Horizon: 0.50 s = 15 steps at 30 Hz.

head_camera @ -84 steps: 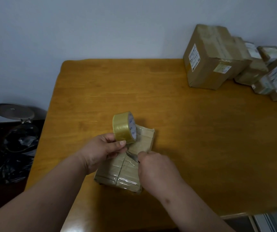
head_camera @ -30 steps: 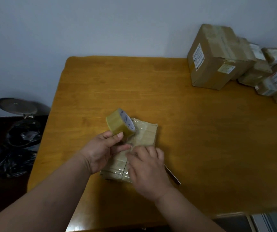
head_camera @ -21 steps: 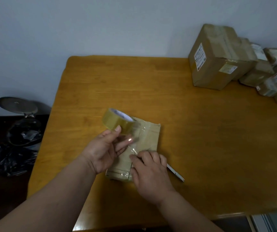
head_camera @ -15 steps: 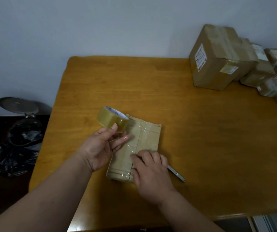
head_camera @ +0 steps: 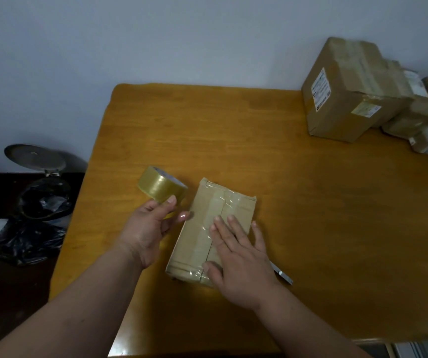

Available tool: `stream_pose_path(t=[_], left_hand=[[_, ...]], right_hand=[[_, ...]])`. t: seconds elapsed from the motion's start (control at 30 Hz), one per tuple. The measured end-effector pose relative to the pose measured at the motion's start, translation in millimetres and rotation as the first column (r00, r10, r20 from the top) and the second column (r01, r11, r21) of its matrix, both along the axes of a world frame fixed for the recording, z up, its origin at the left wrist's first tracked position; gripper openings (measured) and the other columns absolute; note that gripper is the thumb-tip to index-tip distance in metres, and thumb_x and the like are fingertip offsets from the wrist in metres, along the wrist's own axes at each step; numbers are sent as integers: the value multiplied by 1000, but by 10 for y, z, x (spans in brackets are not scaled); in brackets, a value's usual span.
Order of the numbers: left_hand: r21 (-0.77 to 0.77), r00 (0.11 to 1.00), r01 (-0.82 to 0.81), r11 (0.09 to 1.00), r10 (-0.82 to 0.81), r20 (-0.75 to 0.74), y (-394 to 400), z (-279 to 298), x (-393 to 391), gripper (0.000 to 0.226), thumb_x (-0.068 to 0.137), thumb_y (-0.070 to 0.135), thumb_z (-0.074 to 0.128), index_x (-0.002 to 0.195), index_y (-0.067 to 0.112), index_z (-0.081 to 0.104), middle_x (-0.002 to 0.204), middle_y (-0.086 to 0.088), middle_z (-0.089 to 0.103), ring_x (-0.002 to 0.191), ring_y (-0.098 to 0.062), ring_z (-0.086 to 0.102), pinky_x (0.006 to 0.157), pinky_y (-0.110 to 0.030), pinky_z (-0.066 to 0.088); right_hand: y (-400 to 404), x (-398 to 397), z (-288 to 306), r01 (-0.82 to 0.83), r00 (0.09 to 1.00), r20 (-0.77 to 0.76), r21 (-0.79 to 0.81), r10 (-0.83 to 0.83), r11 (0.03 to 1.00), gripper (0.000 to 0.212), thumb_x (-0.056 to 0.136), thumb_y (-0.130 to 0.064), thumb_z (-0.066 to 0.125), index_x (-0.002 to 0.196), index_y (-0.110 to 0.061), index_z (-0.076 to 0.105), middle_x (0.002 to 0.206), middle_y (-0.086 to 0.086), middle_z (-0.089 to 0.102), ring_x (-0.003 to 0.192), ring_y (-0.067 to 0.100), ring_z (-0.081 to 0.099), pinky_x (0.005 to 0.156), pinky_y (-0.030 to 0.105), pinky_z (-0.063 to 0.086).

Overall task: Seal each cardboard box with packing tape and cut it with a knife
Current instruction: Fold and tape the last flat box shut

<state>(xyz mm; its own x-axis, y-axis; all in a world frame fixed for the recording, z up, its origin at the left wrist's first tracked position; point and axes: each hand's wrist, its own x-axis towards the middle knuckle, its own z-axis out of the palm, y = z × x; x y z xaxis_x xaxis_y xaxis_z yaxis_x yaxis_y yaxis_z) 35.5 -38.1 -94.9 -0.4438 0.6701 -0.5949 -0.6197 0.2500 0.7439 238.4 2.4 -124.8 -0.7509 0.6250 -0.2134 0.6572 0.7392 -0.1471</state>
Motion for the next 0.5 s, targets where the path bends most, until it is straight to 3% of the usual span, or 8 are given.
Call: stream_pose_path(t=[0.1, 0.27, 0.4, 0.5], left_hand=[[-41, 998, 21, 999, -23, -51, -5, -44, -25, 6, 87, 16, 68, 87, 19, 63, 79, 2, 73, 73, -13, 73, 67, -22, 48], [-126, 999, 20, 992, -25, -38, -63, -151, -80, 21, 86, -5, 63, 88, 16, 63, 69, 1, 72, 65, -8, 71, 51, -16, 49], [-239, 998, -32, 970, 19, -57, -98, -280, -166, 25, 86, -4, 65, 87, 21, 63, 74, 1, 74, 65, -6, 65, 56, -21, 39], [-306, 989, -23, 952, -24, -149, -193, -386, -233, 18, 89, 2, 65, 85, 19, 63, 70, 2, 71, 65, -10, 58, 47, -19, 34]], right_hand=[[3, -39, -27, 12, 1000, 10, -12, -12, 1000, 74, 93, -67, 8, 156, -28, 1, 161, -11, -15, 145, 12, -27, 113, 52, -22], [-13, -79, -26, 36, 999, 21, -34, -35, 999, 75, 90, -68, 1, 154, -29, -7, 160, -12, -21, 143, 12, -32, 111, 50, -26], [20, -125, -38, 42, 999, 24, -33, -41, 999, 76, 90, -69, 3, 154, -31, -6, 159, -14, -22, 143, 11, -33, 109, 49, -29], [17, -126, -64, 64, 998, 3, -55, -64, 996, 75, 90, -69, 5, 154, -33, -6, 159, -16, -23, 141, 8, -34, 110, 48, -27]])
